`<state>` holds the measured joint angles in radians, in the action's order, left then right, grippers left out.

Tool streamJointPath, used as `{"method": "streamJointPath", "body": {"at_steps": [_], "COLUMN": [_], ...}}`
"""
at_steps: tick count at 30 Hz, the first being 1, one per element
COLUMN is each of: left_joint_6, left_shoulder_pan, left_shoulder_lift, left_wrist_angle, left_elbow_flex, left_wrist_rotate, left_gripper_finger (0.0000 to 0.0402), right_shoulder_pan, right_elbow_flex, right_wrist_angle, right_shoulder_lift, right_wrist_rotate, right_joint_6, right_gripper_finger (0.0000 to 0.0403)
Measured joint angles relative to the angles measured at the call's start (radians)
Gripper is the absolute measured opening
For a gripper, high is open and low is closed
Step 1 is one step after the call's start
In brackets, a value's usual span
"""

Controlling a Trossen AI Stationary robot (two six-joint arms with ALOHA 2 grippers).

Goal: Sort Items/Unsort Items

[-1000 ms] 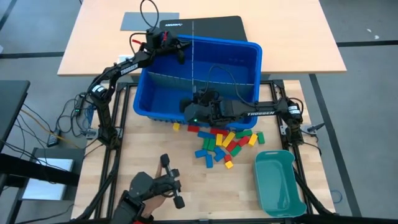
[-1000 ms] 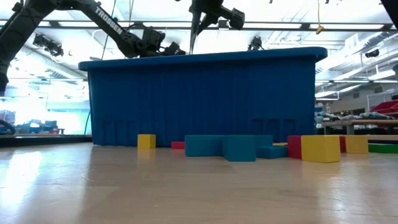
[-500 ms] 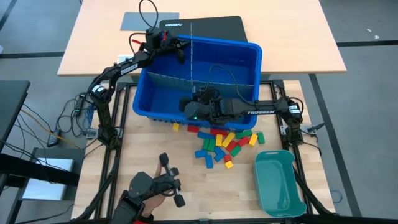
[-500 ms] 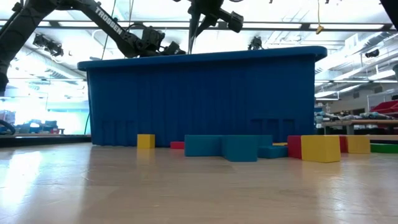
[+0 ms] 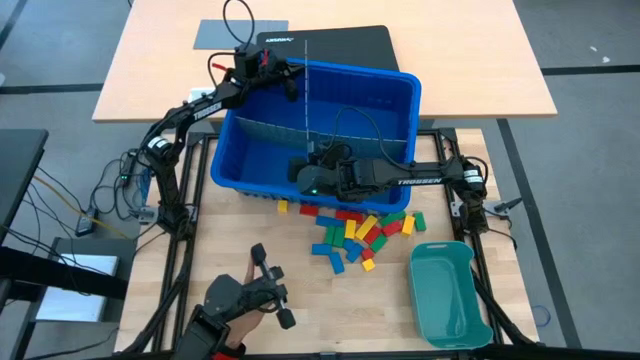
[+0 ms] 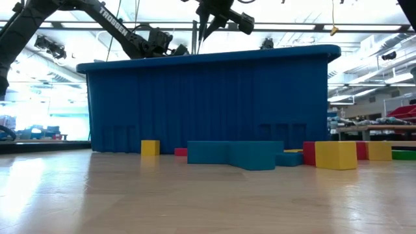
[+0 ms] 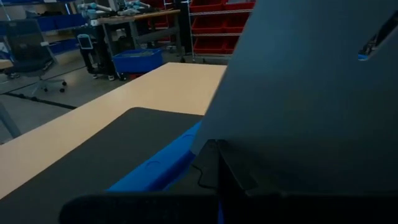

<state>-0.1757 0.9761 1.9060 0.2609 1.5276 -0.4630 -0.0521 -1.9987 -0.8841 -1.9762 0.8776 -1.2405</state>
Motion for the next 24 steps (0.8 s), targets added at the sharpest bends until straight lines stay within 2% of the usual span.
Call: {"method": "streamJointPath", "body": {"at_steps": [5,17,24], "left_joint_6": [0.002,0.030,0.034], "left_shoulder_pan": [0.017,0.045,0.047], "left_shoulder_lift": [-0.002,-0.007,-0.017], "left_wrist_angle": [-0.009,-0.011,-0.026], "left_elbow_flex": [0.001,0.002,0.002], "left_wrist_rotate": [-0.003,-0.005,-0.007], "left_gripper_finger": [0.0000,0.0001,0.0001], "right_shoulder_pan": [0.000,-0.019,-0.033], "right_elbow_flex": [0.000,0.001,0.002], "right_wrist_angle": [0.001,0.091,0.168], "right_shoulder_lift": [-0.001,-0.003,0.008], "right_wrist_rotate": [0.006,0.009,0.016], "right_joint_6": [0.050,0.262,0.415], "right_gripper_finger": [0.0025,0.0170,0.0233]}}
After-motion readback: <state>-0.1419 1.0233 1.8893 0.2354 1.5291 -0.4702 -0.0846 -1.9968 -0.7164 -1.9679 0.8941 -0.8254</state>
